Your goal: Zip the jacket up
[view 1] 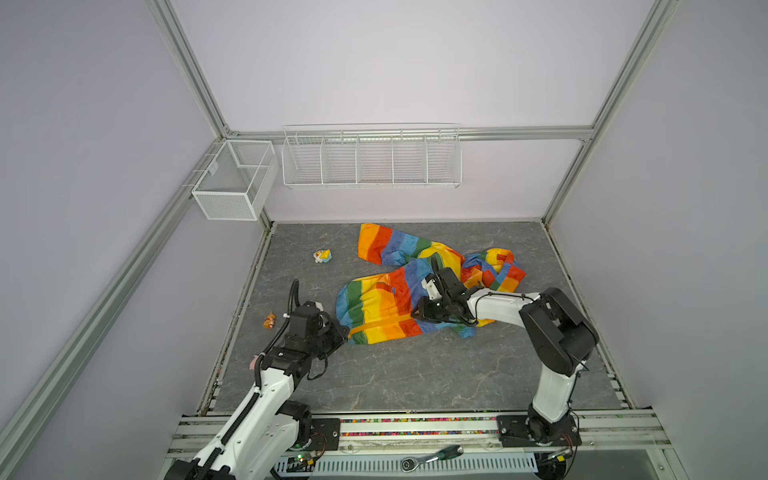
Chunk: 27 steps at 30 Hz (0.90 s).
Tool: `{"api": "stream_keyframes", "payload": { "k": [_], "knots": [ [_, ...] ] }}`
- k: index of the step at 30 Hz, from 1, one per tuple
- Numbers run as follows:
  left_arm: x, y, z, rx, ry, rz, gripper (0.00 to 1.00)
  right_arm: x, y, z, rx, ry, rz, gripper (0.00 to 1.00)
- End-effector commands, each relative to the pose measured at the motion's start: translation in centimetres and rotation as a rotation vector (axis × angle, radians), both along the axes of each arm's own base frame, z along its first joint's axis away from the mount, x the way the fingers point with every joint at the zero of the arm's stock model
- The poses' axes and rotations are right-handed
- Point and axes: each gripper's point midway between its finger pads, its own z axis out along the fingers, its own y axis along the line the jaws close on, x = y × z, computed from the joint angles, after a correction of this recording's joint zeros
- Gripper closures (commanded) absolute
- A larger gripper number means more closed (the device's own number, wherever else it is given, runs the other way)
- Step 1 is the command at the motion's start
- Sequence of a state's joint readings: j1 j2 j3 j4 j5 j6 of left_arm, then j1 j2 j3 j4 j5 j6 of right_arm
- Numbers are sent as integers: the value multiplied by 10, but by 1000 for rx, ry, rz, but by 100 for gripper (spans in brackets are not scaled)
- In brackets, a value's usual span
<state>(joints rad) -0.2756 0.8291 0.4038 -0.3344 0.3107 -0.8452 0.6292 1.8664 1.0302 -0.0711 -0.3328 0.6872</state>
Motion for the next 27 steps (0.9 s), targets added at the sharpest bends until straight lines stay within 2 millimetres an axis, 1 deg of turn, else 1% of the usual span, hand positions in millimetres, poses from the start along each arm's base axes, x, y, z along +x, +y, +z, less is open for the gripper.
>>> {"api": "stream_keyframes", "payload": {
  "k": [1,14,23,24,27],
  "knots": [
    [-3,2,-4,6,9,9,100,-6,2,7,39,18,-6,70],
    [-4,3,-7,2,12,12,100,-4,6,17,81,8,-22,73],
    [-6,3,-9,2,16,12,100,-5,4,8,66,31,-28,77],
    [-5,3,-9,2,16,12,100,-5,4,8,64,28,-28,76],
    [-5,3,-9,2,15,11,100,-4,-3,14,31,-1,-31,70]
  ]
}}
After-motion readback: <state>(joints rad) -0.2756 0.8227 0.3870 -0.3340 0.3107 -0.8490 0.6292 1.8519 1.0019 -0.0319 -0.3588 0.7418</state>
